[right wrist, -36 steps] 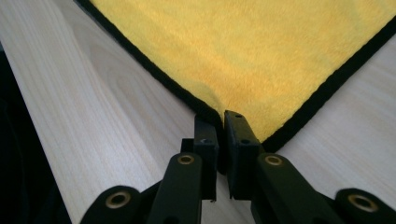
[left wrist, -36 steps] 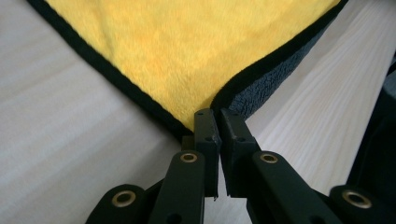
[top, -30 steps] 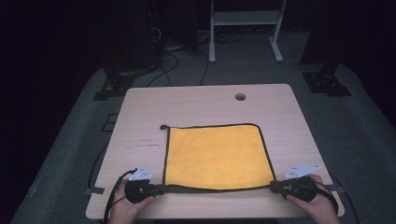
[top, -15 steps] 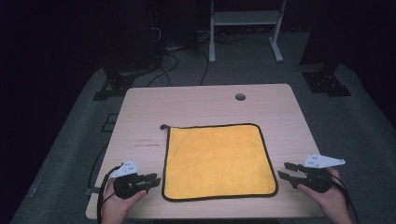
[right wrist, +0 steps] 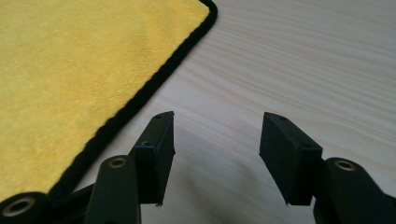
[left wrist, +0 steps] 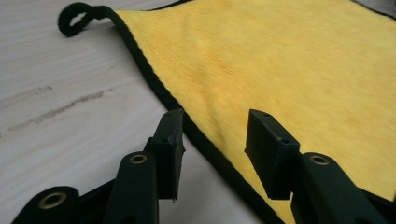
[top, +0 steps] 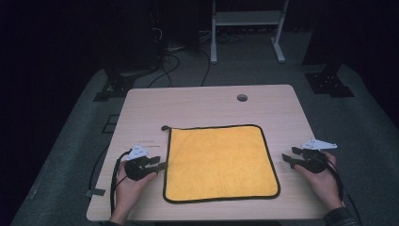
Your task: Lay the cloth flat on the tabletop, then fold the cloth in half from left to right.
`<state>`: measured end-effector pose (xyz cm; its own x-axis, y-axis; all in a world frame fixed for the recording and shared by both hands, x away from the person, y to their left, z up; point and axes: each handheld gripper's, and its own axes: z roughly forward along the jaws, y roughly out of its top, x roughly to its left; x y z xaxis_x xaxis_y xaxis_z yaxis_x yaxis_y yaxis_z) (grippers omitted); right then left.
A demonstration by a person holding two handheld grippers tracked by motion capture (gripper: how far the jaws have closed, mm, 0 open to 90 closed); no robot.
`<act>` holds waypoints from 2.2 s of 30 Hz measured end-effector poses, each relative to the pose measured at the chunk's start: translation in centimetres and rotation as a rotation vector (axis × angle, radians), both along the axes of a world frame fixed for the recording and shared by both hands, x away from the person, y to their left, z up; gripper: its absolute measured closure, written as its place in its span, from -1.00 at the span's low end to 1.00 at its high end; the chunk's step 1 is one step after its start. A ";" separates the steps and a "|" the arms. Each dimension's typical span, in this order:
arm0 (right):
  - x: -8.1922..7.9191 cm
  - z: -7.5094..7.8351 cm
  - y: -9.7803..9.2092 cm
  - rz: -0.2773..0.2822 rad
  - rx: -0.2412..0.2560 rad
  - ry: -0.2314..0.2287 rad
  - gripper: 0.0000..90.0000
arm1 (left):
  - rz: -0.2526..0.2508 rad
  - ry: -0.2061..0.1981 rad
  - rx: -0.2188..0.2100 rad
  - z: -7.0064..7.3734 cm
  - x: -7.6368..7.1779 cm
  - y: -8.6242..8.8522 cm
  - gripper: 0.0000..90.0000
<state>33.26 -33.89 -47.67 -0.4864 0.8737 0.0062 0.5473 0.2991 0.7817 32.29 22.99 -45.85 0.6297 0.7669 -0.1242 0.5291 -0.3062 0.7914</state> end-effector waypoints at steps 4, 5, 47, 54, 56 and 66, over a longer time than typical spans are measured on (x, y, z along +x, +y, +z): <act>0.6 -0.5 0.0 -0.009 -0.006 0.016 -0.10 | 0.027 0.001 0.025 -0.6 1.6 -1.2 0.11; 0.6 -0.5 0.0 -0.009 -0.006 0.016 -0.10 | 0.027 0.001 0.025 -0.6 1.6 -1.2 0.07; 0.5 -0.9 0.2 0.010 -0.013 0.045 -0.34 | 0.033 0.024 0.050 -1.6 3.0 -3.2 0.89; 0.6 -0.9 0.2 0.007 -0.017 0.047 -0.41 | 0.040 0.023 0.034 -0.9 2.9 -2.3 0.89; 0.6 -0.9 0.1 0.005 -0.018 0.048 -0.42 | 0.051 0.026 0.031 -0.8 3.0 -1.6 0.90; 0.6 -0.9 0.1 0.004 -0.018 0.048 -0.42 | 0.087 0.017 -0.026 0.1 3.3 0.9 0.89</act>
<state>33.85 -33.74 -48.58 -0.4896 0.8718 0.0141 0.5830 0.3153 0.7488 35.55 23.86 -45.72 0.5580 0.8152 -0.1551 0.5665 -0.2377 0.7890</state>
